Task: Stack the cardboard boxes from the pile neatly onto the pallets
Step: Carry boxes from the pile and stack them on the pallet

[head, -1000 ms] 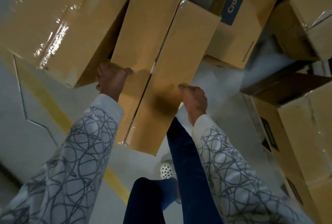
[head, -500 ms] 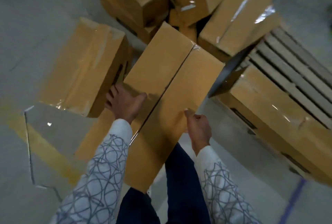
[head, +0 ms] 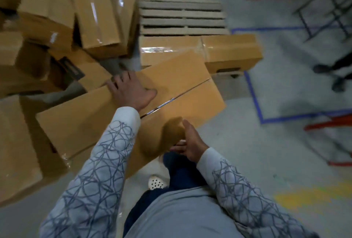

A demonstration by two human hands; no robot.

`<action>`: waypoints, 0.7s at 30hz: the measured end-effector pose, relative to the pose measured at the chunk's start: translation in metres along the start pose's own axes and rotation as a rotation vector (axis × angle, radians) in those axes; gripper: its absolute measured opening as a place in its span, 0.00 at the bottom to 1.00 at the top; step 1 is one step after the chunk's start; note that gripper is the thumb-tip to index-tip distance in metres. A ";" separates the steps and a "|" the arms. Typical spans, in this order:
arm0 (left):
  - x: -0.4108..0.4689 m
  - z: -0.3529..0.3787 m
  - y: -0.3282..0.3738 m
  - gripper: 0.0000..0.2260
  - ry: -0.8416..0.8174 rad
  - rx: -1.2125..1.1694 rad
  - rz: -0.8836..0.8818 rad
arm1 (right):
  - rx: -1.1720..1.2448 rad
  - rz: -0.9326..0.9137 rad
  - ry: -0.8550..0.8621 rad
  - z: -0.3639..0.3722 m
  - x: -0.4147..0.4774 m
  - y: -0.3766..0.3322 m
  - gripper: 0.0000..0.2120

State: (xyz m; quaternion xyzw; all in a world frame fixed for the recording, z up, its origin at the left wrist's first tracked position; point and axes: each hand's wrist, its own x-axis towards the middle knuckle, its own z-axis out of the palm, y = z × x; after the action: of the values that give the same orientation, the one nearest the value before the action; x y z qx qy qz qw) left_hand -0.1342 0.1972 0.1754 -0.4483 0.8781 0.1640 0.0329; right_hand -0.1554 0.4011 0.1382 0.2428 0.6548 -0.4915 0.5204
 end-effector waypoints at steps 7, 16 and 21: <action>-0.009 0.058 0.159 0.44 -0.104 0.075 0.290 | 0.365 0.158 0.113 -0.115 -0.003 -0.011 0.42; 0.026 0.129 0.348 0.44 -0.276 0.196 0.463 | 0.660 0.158 0.222 -0.234 0.038 -0.083 0.40; 0.035 0.141 0.435 0.42 -0.326 0.225 0.552 | 0.776 0.177 0.267 -0.284 0.051 -0.119 0.40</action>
State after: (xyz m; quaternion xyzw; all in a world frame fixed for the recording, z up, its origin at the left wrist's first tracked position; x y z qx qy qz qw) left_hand -0.5144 0.4516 0.1472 -0.1551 0.9621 0.1383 0.1763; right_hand -0.3971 0.5978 0.1310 0.5378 0.4593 -0.6193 0.3411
